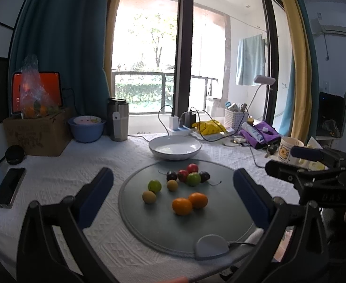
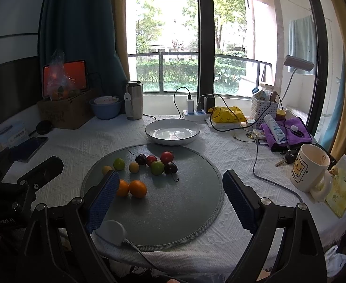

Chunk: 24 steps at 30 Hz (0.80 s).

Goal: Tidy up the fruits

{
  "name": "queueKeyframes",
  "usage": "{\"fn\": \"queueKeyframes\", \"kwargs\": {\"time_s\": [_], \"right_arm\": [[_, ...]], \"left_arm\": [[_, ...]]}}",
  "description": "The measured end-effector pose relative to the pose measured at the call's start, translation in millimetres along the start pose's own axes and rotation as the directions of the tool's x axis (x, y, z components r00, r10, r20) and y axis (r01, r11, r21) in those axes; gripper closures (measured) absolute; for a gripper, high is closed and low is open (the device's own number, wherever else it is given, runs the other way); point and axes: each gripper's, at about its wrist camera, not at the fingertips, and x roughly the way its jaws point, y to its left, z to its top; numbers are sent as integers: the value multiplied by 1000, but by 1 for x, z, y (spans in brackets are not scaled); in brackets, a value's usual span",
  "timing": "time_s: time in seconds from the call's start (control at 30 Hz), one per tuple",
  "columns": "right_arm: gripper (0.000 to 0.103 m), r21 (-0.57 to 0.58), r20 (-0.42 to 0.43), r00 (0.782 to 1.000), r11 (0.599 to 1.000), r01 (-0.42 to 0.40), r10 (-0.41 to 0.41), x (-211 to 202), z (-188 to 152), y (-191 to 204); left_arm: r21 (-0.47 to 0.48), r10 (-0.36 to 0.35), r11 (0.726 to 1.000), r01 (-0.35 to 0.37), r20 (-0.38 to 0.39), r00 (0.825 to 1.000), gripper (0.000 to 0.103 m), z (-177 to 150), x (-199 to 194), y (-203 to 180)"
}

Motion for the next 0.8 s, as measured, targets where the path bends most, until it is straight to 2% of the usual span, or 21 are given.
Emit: {"fn": "queueKeyframes", "kwargs": {"time_s": [0.63, 0.8], "right_arm": [[12, -1, -10, 1000, 1000, -1, 1, 4, 0, 0], [12, -4, -35, 999, 1000, -10, 9, 13, -5, 4]], "left_arm": [[-25, -14, 1000, 14, -9, 1000, 0, 0, 6, 9], [-36, -13, 999, 12, -32, 999, 0, -5, 13, 12]]}}
